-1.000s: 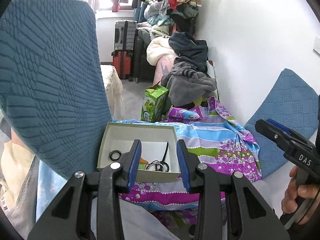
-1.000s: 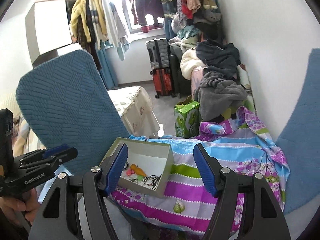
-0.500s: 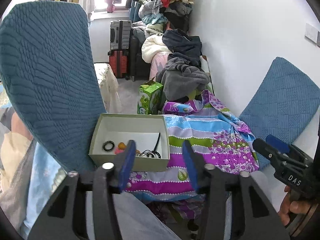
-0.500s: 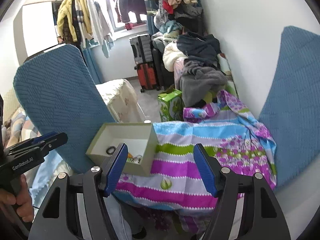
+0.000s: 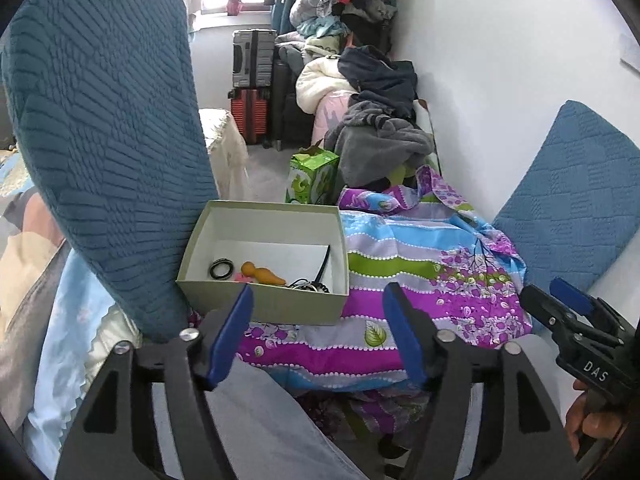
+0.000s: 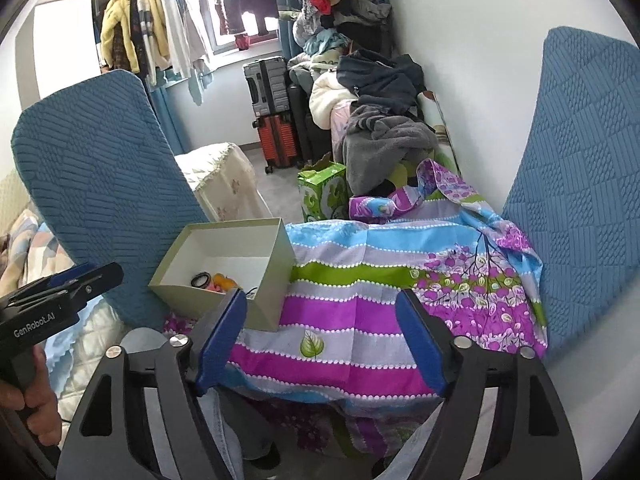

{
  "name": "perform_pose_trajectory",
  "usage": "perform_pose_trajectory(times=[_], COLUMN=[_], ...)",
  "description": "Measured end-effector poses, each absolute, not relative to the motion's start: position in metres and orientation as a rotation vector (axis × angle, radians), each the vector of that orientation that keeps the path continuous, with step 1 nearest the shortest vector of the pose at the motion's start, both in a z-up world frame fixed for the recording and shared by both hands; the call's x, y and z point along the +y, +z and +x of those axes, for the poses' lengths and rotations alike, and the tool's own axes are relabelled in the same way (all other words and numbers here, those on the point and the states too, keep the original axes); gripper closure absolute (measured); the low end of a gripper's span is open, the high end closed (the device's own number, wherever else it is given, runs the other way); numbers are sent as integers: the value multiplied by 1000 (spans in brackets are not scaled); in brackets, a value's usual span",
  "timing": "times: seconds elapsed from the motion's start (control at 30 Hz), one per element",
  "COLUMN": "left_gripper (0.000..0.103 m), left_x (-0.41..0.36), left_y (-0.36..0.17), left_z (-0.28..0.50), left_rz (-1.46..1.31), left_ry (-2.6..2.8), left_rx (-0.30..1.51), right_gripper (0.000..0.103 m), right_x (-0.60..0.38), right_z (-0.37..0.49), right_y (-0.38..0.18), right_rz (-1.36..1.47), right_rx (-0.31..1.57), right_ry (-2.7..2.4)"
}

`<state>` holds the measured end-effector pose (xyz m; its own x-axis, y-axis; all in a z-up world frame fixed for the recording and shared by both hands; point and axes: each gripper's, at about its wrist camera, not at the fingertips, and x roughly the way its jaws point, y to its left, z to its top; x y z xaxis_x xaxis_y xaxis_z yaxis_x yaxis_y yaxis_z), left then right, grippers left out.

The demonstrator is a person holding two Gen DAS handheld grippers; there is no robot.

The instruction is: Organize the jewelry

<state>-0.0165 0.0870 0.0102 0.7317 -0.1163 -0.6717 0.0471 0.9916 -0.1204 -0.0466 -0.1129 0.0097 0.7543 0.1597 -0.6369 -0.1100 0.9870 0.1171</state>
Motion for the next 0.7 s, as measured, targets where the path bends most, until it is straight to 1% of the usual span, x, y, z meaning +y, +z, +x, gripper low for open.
perform_pose_trajectory(times=[0.13, 0.23, 0.27, 0.3, 0.33, 0.4, 0.7], left_gripper=[29, 24, 24, 24, 24, 24, 23], left_x=[85, 84, 84, 85, 85, 86, 86], left_y=[4, 3, 3, 2, 2, 1, -3], left_z=[-16, -15, -15, -15, -15, -14, -14], left_rz=[-96, -94, -94, -96, -98, -98, -112], left_ry=[-86, -82, -78, -77, -77, -70, -65], left_rx=[754, 753, 752, 753, 752, 757, 776], right_gripper=[20, 16, 15, 12, 7, 1, 0], right_x=[-112, -113, -114, -115, -115, -117, -119], right_z=[-44, -43, -43, -42, -42, -41, -36], right_y=[4, 3, 2, 2, 1, 1, 1], right_rz=[64, 64, 66, 67, 67, 69, 56], right_rx=[721, 719, 717, 718, 720, 717, 711], right_ry=[133, 123, 118, 116, 115, 112, 96])
